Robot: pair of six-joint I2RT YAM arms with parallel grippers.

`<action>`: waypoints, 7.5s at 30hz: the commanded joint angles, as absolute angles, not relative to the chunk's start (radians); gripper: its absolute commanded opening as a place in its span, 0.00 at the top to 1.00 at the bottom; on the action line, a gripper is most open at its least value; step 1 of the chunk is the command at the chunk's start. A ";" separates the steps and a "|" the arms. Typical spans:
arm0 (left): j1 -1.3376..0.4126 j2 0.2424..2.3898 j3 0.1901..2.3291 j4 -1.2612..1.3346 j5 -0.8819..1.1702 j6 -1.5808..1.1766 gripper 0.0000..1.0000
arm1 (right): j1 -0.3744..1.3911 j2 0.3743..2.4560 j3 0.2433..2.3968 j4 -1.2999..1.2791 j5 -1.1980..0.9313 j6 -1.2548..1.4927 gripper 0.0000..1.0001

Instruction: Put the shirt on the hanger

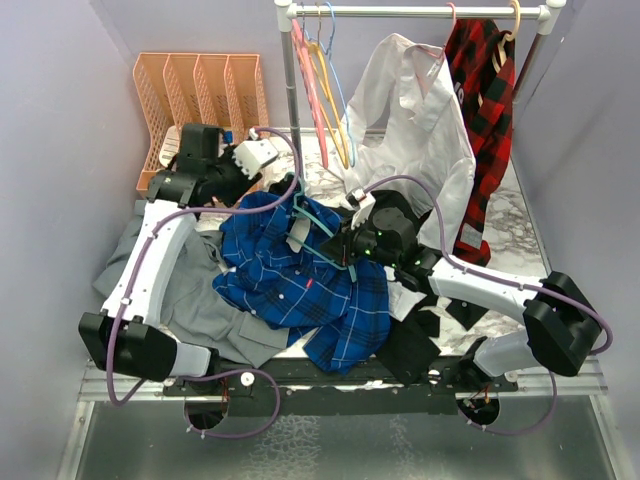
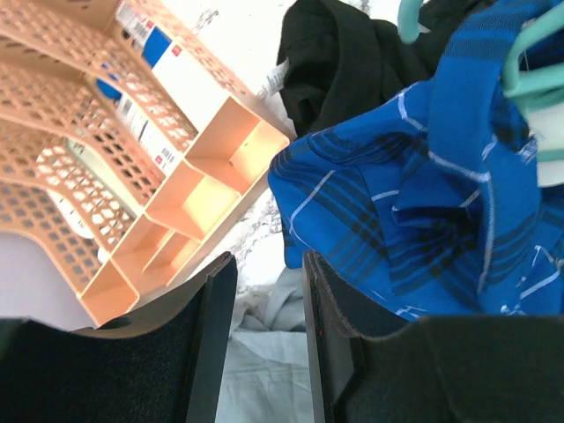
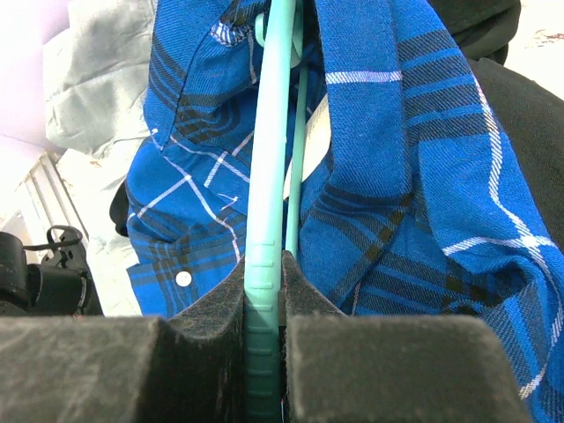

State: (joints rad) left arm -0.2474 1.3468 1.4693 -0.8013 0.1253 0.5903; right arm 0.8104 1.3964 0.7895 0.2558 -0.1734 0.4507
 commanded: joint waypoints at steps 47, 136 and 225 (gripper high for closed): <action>-0.021 1.648 1.398 -0.983 1.036 1.598 0.47 | 0.786 1.432 0.885 0.293 -0.431 0.391 0.99; -0.031 1.485 1.680 -1.425 1.237 1.401 1.00 | 0.798 1.285 0.553 0.639 -0.304 1.016 0.48; -0.112 1.467 1.827 -1.020 0.419 1.392 1.00 | 0.851 1.026 0.936 -0.407 -0.016 0.171 0.99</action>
